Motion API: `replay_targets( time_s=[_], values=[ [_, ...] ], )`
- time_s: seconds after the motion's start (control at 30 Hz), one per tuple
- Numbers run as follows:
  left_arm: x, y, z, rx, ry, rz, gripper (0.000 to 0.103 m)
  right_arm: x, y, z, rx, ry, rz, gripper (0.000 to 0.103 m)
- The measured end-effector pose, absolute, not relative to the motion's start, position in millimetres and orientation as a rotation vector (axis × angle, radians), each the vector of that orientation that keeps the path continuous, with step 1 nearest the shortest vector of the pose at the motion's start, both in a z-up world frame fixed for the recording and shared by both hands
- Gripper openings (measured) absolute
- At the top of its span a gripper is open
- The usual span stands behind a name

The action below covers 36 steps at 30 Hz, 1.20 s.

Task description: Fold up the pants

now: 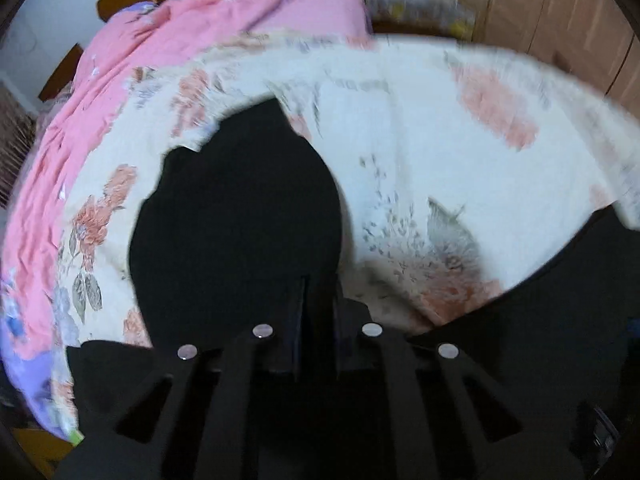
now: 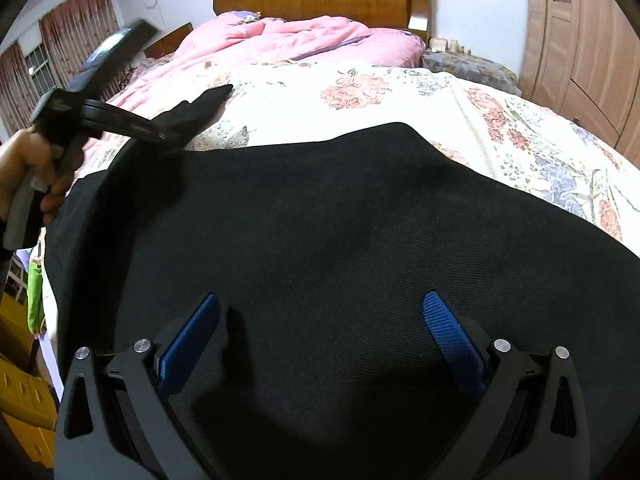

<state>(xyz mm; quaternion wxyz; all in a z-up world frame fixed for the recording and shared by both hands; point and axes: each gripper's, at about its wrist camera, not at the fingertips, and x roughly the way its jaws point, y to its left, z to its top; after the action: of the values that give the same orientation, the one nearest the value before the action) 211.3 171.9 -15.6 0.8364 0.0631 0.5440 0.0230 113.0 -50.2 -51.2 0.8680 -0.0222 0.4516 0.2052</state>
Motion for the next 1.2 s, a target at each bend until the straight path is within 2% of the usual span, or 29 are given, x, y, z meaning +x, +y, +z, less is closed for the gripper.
replay_targets(
  time_s=[0.2,0.27,0.37,0.5,0.63,0.87,1.1,1.2],
  values=[
    [122,235,53,-0.038,0.893,0.131,0.009,114,-50,-51,-0.042,0.944,0.432,0.099],
    [86,260,59,-0.094,0.858,0.173,0.006,114,-50,-51,-0.042,0.944,0.432,0.099],
    [36,300,44,-0.178,0.853,0.234,0.006,114,-51,-51,-0.042,0.945,0.432,0.099],
    [-17,340,-14,-0.323,0.941,0.275,0.006,114,-50,-51,-0.049,0.946,0.428,0.099],
    [-39,343,-42,-0.363,0.933,0.264,0.006,115,-47,-52,-0.066,0.95,0.421,0.099],
    [-58,322,-4,-0.312,0.796,0.301,0.004,116,-48,-53,-0.069,0.951,0.42,0.099],
    [-67,331,-35,-0.368,0.877,0.347,0.004,116,-49,-53,-0.07,0.952,0.421,0.099],
    [-69,315,-14,-0.298,0.834,0.36,0.004,116,-48,-53,-0.07,0.952,0.421,0.099]
  ],
)
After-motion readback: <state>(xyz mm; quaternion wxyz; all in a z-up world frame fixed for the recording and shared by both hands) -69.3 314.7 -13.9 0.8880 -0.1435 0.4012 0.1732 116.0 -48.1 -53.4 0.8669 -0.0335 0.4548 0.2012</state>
